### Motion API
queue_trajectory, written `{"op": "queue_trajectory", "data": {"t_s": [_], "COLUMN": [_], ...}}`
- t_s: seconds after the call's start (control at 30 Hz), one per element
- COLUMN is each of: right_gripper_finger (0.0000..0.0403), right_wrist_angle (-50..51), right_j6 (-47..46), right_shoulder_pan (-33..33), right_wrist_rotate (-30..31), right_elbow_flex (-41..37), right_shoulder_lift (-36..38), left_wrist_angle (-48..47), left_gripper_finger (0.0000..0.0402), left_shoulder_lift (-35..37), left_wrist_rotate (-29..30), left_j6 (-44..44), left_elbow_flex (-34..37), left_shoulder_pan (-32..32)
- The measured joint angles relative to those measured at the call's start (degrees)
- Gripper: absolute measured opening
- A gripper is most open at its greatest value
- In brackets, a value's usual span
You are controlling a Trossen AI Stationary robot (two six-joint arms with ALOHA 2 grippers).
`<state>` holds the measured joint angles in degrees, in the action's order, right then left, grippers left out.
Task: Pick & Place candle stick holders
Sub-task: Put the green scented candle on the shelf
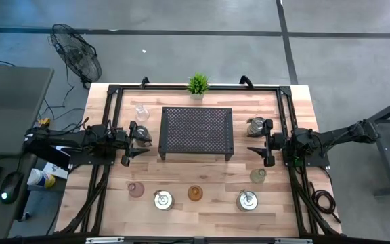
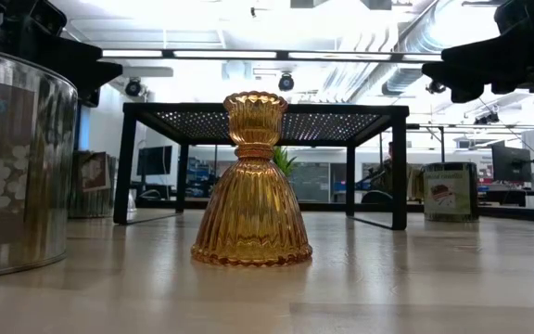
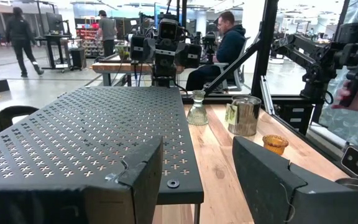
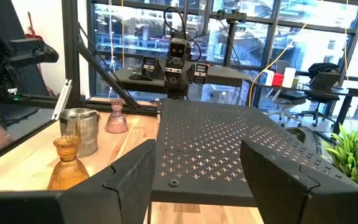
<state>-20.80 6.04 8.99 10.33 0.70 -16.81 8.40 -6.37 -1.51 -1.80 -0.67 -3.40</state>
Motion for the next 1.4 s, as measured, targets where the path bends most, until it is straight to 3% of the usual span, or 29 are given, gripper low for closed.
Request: {"op": "queue_trajectory", "data": {"t_s": [0.23, 0.5, 0.87, 1.03, 1.4], "right_gripper_finger": [0.0226, 0.0226, 0.0226, 0.0226, 0.0226], "right_wrist_angle": [-0.3, -1.1, -10.6, -3.6, 17.4], "right_j6": [-4.5, -10.9, -7.3, -8.8, -9.6], "right_shoulder_pan": [0.0, 0.0, 0.0, 0.0, 0.0], "right_wrist_rotate": [1.7, 20.4, 30.9, 36.5, 41.2], "right_elbow_flex": [0.0, 0.0, 0.5, 5.3, 21.3], "right_shoulder_lift": [0.0, 0.0, 0.0, -0.2, -4.8], "left_wrist_angle": [0.0, 0.0, 0.0, 0.0, 0.0], "left_gripper_finger": [0.0188, 0.0188, 0.0188, 0.0188, 0.0188], "left_shoulder_lift": [0.0, 0.0, 0.0, 0.0, 0.0], "left_wrist_rotate": [0.0, 0.0, 0.0, 0.0, 0.0], "left_j6": [0.0, 0.0, 0.0, 0.0, 0.0], "left_elbow_flex": [0.0, 0.0, 0.0, 0.0, 0.0], "left_shoulder_pan": [0.0, 0.0, 0.0, 0.0, 0.0]}}
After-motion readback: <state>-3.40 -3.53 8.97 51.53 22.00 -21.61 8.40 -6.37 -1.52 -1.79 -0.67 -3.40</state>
